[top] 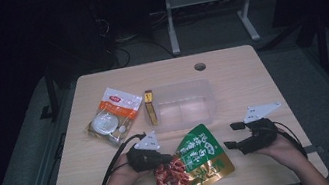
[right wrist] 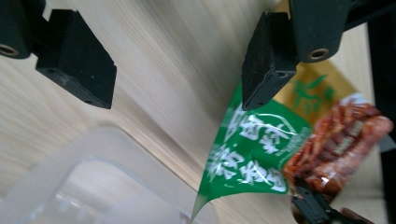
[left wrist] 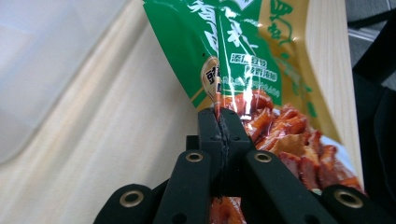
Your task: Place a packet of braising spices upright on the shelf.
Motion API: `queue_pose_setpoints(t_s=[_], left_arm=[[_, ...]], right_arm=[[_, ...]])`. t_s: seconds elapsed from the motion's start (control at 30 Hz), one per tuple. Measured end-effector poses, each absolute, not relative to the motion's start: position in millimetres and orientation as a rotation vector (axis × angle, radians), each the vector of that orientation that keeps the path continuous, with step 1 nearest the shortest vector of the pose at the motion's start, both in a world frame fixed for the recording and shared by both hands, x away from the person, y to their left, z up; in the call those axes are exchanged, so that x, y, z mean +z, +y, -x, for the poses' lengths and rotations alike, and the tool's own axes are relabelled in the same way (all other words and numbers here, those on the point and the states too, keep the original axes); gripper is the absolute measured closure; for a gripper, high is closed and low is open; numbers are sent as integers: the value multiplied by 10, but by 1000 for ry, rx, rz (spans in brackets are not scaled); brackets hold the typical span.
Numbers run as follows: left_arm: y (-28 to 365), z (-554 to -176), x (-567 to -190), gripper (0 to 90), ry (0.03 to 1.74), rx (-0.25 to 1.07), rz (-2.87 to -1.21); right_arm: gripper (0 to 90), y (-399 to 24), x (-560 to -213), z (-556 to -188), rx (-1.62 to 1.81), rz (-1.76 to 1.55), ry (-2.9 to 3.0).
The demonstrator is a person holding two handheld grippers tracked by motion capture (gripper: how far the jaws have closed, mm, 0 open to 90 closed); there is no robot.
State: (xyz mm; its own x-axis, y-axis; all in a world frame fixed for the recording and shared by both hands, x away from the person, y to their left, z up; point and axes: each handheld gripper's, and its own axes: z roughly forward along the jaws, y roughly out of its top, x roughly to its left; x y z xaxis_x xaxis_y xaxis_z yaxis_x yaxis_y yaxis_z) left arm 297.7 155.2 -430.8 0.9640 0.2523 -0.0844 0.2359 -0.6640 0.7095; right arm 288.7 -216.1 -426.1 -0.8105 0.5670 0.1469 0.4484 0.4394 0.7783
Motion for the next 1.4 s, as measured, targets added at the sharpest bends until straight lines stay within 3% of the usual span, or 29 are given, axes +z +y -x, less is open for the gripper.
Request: queue_pose_setpoints(t_s=[0.7,0.83,1.13,1.3,1.4], left_arm=[[1961,-2927,-3826,898,333,222,-2204],[2007,-2915,-3796,898,331,229,-2186],[2102,-2882,-3745,898,308,220,-2151],[2127,-2882,-3748,897,310,229,-2144],[2129,-2880,-3758,896,302,227,-2141]], right_arm=[[259,-1644,-3896,-3042,1560,-688,2586],[327,-1465,-3913,-3157,1545,-650,2630],[666,-1265,-3945,-3360,1567,-602,2691],[824,-1223,-3951,-3394,1593,-540,2736],[869,-1211,-3956,-3376,1579,-515,2751]])
